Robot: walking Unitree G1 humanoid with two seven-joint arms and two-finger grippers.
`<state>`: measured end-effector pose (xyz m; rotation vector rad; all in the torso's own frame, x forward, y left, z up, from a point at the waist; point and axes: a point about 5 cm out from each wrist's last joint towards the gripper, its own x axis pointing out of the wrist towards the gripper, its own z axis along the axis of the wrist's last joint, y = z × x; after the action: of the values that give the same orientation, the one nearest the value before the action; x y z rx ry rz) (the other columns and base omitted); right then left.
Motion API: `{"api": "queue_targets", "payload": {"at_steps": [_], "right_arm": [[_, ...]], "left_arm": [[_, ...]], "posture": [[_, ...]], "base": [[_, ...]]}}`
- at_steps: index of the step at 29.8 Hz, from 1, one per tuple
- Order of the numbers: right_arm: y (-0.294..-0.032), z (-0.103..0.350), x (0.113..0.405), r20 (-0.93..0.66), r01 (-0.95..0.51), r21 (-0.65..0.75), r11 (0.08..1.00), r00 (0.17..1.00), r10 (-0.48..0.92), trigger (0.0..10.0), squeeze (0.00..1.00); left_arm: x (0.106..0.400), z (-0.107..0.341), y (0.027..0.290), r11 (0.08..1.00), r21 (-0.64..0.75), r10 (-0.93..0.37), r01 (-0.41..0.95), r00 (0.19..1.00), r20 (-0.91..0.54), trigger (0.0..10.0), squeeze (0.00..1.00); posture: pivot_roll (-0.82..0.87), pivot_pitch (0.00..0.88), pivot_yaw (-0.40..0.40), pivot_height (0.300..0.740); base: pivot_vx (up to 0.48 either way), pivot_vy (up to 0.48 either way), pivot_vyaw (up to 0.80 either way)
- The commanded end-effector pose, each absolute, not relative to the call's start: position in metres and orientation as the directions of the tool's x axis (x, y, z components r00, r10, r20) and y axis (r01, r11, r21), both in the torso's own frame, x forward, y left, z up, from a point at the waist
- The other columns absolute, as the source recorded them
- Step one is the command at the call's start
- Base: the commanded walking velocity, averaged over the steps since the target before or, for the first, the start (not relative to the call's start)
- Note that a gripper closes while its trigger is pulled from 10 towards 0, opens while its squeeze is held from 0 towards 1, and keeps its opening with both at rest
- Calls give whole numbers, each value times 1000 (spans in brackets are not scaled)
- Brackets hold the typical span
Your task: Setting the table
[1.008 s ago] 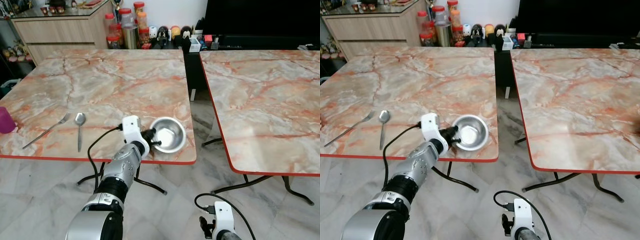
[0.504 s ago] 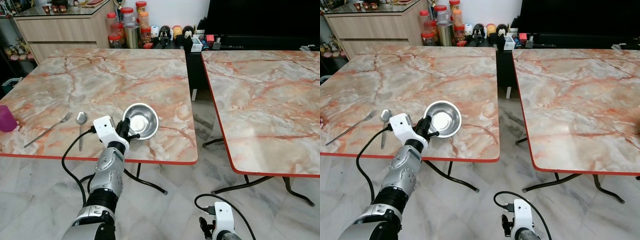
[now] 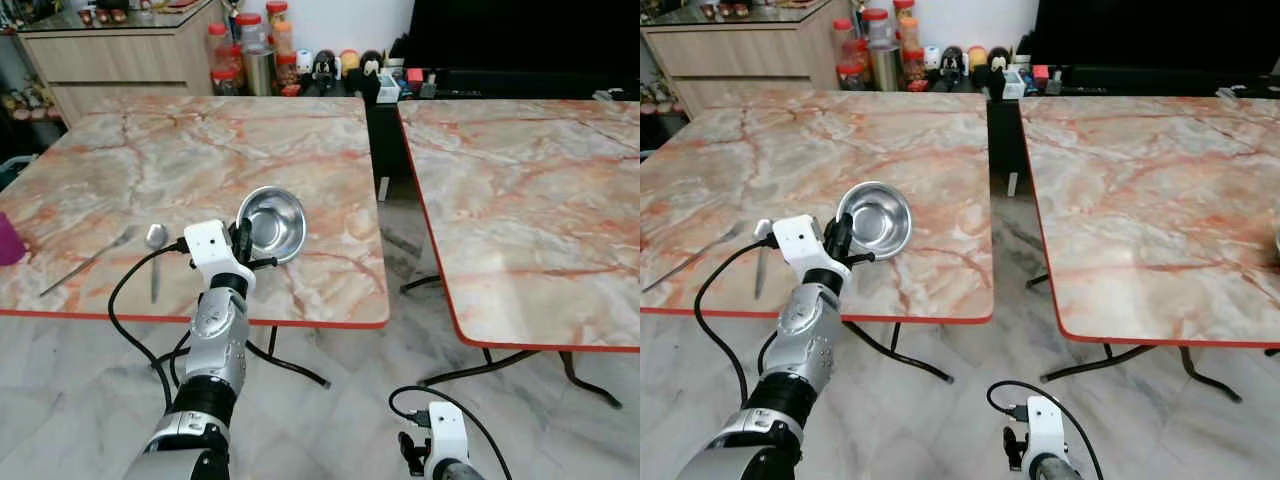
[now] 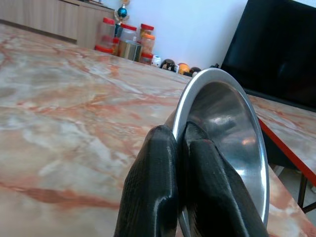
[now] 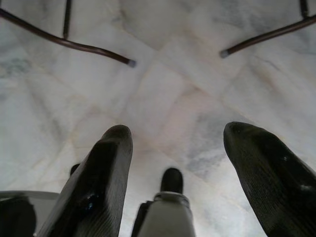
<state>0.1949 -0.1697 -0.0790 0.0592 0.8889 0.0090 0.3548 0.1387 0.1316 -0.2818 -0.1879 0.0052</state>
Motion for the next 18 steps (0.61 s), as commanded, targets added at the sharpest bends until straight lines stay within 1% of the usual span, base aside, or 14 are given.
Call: {"api": "queue_targets", "payload": {"at_steps": [1,18], "right_arm": [[-174,-77,198,-768,33,47,998,640,15,10000,0],[-172,-77,199,-766,29,53,998,643,22,10000,0]], "left_arm": [[359,142,133,967,-251,13,42,977,215,10000,0],[361,149,134,965,-259,34,30,970,242,10000,0]], "posture": [[-32,0,-4,728],[-32,0,-5,728]], "base": [[0,-341,0],[0,-339,0]]}}
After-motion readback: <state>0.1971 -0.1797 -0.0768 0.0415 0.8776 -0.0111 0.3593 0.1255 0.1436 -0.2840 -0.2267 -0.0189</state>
